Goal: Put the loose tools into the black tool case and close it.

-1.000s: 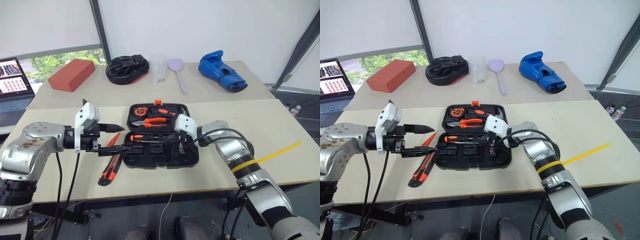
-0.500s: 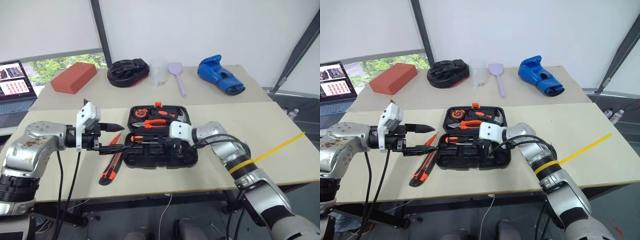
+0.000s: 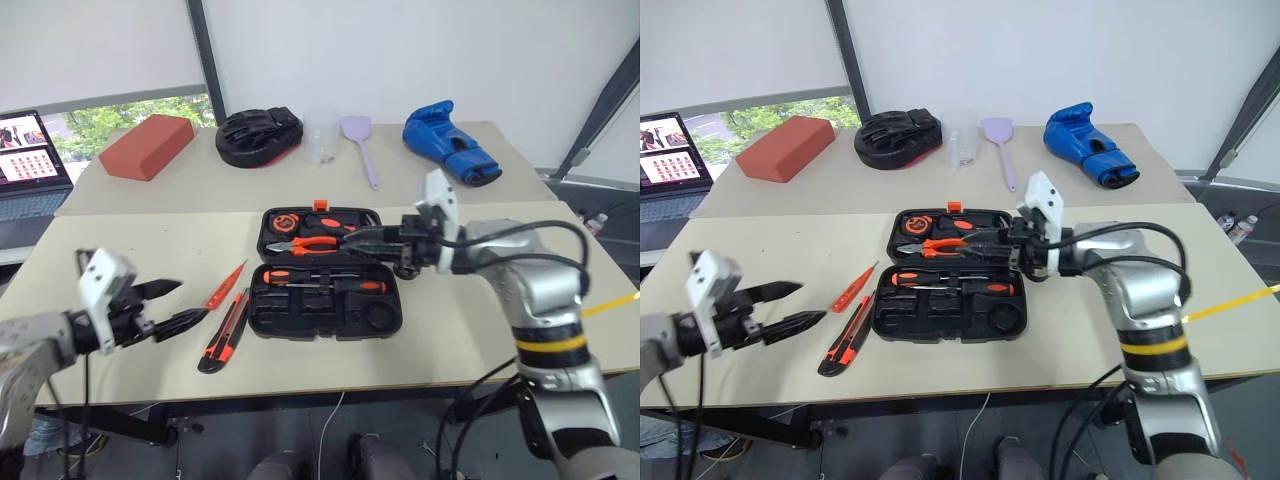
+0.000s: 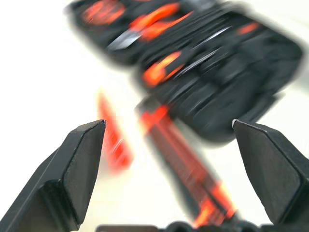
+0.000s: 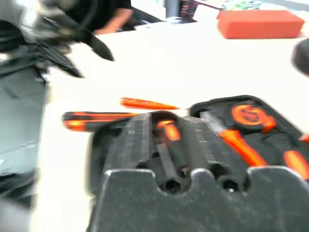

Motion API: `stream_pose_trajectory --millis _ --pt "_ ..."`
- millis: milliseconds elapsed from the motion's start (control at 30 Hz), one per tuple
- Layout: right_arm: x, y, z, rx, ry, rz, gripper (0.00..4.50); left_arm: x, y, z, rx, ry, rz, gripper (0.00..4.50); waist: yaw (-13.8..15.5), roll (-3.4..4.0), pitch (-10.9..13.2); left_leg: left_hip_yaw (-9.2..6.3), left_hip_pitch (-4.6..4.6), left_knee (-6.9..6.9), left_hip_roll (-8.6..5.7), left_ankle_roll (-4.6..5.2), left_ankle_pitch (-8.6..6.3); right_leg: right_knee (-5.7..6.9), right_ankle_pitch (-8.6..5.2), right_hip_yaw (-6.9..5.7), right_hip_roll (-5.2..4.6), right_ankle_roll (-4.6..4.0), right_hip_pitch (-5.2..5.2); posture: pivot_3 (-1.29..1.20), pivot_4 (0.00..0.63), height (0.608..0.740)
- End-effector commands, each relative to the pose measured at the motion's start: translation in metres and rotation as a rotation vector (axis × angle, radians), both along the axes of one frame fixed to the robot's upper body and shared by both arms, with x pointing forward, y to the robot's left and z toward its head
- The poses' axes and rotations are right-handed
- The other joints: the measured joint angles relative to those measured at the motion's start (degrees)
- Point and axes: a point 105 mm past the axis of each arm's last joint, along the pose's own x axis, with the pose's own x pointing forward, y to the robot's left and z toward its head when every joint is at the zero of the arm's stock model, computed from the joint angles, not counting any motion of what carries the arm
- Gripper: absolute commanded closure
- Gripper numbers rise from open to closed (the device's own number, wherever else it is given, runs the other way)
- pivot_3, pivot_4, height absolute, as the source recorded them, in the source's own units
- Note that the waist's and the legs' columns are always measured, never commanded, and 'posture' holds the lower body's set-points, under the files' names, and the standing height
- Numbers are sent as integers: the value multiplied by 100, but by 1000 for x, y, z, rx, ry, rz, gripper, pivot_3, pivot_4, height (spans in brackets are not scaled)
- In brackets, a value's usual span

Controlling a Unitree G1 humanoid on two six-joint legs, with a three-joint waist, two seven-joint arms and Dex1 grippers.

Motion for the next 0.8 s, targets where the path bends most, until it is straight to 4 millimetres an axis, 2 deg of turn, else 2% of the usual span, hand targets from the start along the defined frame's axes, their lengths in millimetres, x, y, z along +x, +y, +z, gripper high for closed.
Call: stream_pose_trajectory --millis 33,167,200,333,567,800 --pt "-23 -4 13 0 -35 36 1689 -16 28 2 42 11 115 0 4 -2 1 2 -2 2 -1 0 0 -2 0 2 -2 0 0 0 150 740" --pt "-34 -5 9 -23 -35 27 245 -15 37 -5 102 51 151 0 73 -2 2 7 1 3 -1 -47 -26 -19 1 1 -11 4 20 0 150 740" --pt "-35 -5 7 -25 -34 23 66 -10 36 -6 117 57 151 0 111 -3 2 5 6 4 -1 -47 -26 -21 3 -2 -13 6 30 0 150 740" --pt "-37 -2 4 -33 -44 10 66 18 17 -8 144 100 74 0 212 -5 3 0 45 8 -1 -49 -26 -30 10 -12 -18 19 80 0 150 740" --pt "-40 0 -1 -58 -70 -22 66 72 -21 -8 147 166 -1 0 168 -12 1 -1 38 10 -8 -44 -27 -42 20 -18 -15 24 69 0 150 740" --pt "-46 2 -6 -64 -80 -38 66 106 -43 -14 201 212 -33 0 66 -14 2 -4 36 10 -11 -3 -7 -53 23 -77 -26 16 62 0 150 740"
